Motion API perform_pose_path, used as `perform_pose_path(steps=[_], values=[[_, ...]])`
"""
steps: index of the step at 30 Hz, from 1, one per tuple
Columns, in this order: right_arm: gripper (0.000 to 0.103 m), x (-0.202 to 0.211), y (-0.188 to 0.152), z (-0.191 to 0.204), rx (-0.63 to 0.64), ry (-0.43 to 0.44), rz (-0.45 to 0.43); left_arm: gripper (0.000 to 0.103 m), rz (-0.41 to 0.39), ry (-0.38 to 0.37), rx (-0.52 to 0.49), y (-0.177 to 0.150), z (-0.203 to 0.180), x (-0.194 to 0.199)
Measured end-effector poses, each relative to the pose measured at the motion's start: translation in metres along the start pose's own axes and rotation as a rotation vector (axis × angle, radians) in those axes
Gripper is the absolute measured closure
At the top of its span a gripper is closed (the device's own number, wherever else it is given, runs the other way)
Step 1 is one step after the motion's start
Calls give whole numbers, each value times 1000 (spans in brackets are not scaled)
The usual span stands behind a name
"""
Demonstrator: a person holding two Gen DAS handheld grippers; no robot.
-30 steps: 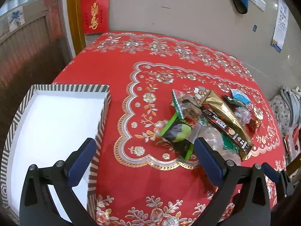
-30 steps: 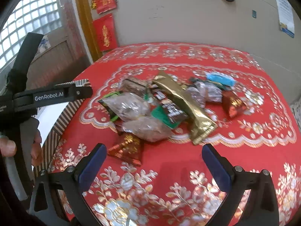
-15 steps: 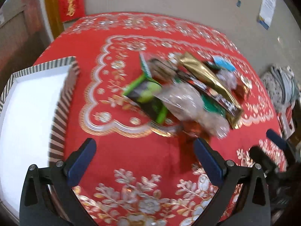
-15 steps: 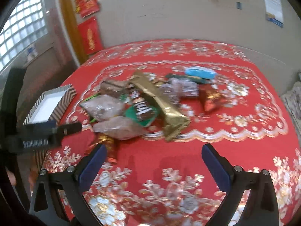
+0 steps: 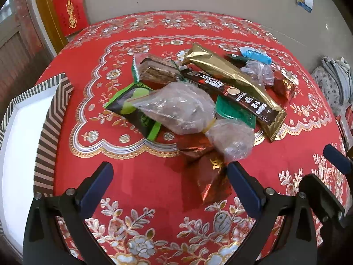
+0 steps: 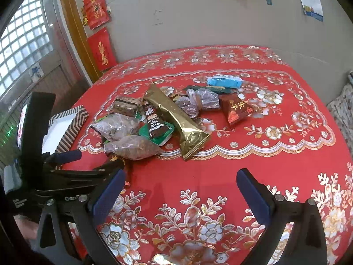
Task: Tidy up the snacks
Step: 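Grasp the red-gold candy with the left tool while the right tool approaches the clear nut bags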
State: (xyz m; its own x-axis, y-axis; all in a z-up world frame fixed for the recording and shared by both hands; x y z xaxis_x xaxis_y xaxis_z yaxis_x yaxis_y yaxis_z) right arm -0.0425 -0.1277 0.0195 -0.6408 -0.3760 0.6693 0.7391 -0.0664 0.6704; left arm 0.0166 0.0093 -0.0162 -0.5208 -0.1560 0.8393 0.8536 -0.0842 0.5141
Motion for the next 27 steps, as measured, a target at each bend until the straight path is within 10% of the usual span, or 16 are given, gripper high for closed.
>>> perform_pose_path(steps=[12,16,27], values=[[1,-1,0,-1,-1,-1,2,36,18,-114,4,0,-2,1],[1,-3,-1,0,-2,3,7,63,43,-201,35,-1,2,-1],[1,-13,12,23,48,78,-1,65,3,-134,9,-12,31,6]])
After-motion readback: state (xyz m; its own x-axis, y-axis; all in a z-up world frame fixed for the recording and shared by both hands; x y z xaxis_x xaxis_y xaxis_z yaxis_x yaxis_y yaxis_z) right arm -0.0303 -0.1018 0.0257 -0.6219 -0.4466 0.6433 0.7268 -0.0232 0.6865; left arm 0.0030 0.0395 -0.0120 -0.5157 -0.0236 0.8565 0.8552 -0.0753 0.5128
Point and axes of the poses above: each gripper's, at about its wrist camera, not at the fingertips, and x roughly against the way its jaws point, z to its left, y to its top, the point moved 4 cm from there along -x, roughly the way its jaws point, and after that the axes turned 11 degrees about y, right-handed, at the moved point
